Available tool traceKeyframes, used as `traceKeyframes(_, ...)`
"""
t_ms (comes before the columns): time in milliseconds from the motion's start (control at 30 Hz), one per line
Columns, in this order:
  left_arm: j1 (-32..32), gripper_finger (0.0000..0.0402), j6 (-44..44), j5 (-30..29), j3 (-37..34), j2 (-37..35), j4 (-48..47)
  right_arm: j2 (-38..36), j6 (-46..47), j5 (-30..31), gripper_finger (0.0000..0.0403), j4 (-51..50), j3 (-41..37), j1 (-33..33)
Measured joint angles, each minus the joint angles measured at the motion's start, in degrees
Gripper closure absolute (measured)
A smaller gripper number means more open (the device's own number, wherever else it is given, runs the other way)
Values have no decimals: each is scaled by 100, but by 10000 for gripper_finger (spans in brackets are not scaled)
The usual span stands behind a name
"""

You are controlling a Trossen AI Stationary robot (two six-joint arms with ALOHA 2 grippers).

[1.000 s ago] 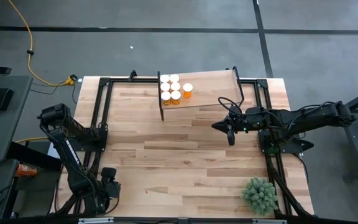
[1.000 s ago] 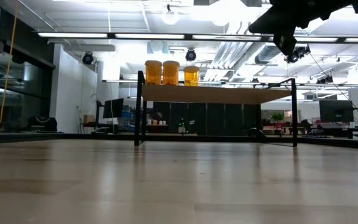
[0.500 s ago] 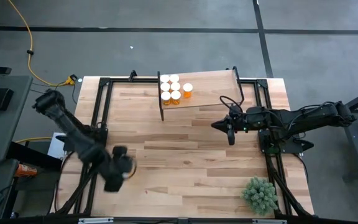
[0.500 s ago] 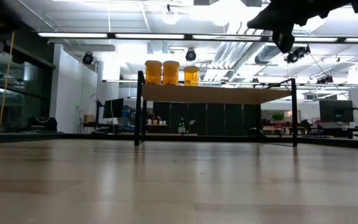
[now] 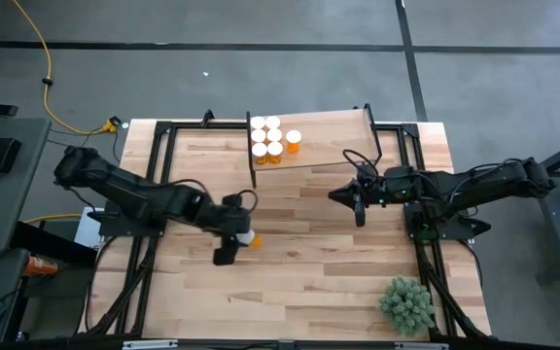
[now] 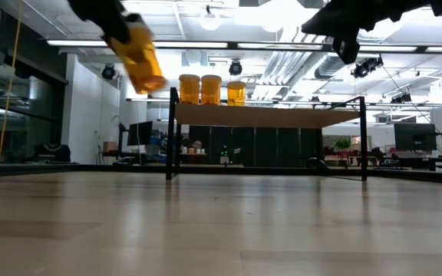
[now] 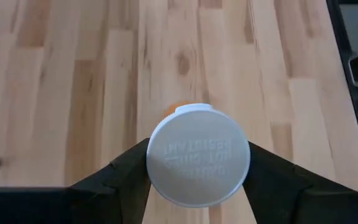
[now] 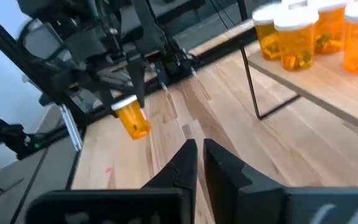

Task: Pick and place medicine bottles onto shelf by color
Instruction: Put the orange pill bottle on the shelf aligned with the other orange pill bottle

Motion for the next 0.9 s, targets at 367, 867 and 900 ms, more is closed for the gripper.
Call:
traceKeyframes(367,619,192,-157,626,4,884,1168,384,0,83,315,-18,-2,18)
traceKeyframes(867,788,192,-193,612,4,948,1389,1515,-4,-196,94,881,21,16)
traceKeyframes(900,790,192,-193,613,4,948,1390,1571,0,-213,83,838,67,17)
